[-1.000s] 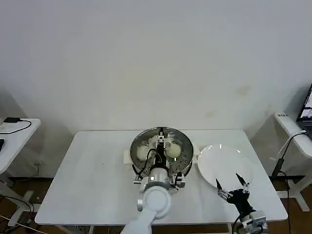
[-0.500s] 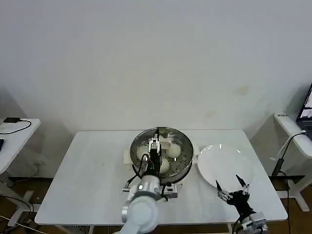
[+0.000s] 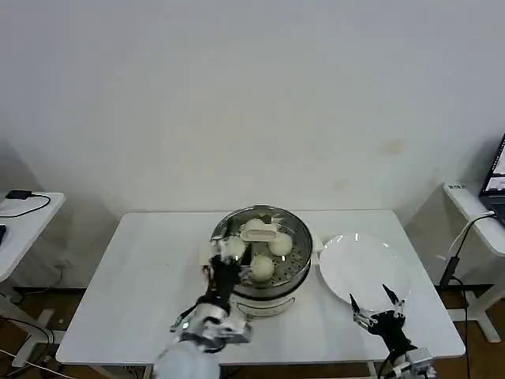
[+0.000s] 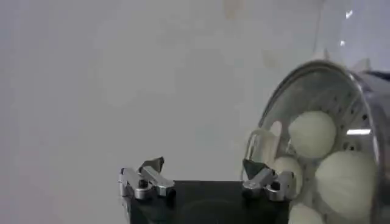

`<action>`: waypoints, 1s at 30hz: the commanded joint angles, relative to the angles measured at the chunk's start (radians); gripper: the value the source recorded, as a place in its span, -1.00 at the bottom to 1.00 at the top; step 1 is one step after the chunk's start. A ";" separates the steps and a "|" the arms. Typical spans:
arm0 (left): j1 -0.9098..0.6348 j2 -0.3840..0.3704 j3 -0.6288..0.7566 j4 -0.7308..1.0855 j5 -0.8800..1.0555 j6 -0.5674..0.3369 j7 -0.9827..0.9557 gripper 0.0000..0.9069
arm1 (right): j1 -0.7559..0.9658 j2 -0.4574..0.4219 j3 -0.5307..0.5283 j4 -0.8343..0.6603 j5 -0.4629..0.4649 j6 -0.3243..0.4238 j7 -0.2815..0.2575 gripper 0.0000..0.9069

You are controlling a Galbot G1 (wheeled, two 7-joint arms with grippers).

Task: Take steamed baozi put them in steamer then cover it.

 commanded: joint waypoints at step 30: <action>0.574 -0.020 -0.583 -0.015 -1.120 -0.357 -0.239 1.00 | -0.103 -0.050 -0.016 0.079 0.011 0.014 0.027 1.00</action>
